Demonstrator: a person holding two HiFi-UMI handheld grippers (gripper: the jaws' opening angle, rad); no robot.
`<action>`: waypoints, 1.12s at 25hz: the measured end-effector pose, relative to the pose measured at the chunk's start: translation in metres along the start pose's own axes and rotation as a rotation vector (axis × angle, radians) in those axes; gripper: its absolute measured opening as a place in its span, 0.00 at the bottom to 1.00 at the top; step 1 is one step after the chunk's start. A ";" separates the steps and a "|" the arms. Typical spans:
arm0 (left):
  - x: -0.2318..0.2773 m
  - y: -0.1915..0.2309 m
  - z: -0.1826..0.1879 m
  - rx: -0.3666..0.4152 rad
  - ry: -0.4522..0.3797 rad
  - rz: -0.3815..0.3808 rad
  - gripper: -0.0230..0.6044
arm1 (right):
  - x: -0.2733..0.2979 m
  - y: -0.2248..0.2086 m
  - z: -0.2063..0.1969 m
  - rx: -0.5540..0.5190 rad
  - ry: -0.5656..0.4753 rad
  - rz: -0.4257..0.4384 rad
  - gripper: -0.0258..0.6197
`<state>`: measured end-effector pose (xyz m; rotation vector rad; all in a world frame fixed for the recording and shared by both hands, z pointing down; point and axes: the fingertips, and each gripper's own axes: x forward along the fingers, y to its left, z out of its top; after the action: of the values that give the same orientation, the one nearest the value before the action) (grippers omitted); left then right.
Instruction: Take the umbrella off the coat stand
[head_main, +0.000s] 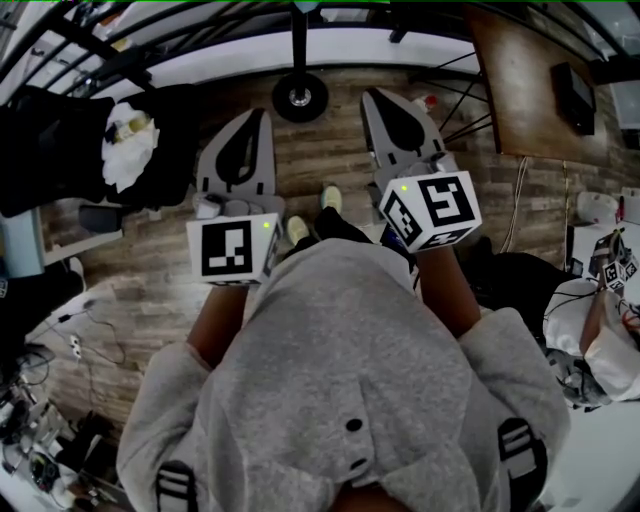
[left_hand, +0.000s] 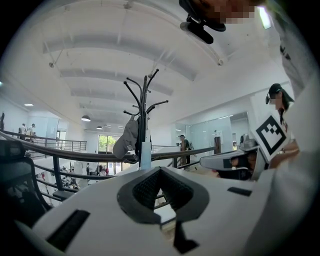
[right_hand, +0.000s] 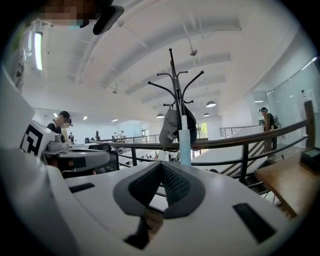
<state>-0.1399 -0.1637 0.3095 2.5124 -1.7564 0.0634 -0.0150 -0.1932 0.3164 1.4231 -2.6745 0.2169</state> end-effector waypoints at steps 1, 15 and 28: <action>0.004 -0.001 0.000 0.001 0.002 0.001 0.05 | 0.002 -0.004 0.000 0.002 0.000 0.003 0.05; 0.063 0.000 0.006 0.039 0.008 0.015 0.05 | 0.041 -0.054 0.016 0.009 -0.024 0.031 0.05; 0.109 -0.008 0.015 0.054 0.005 0.042 0.05 | 0.067 -0.087 0.026 0.110 -0.028 0.157 0.05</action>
<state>-0.0954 -0.2644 0.3031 2.5090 -1.8301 0.1214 0.0198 -0.3002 0.3079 1.2519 -2.8398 0.3656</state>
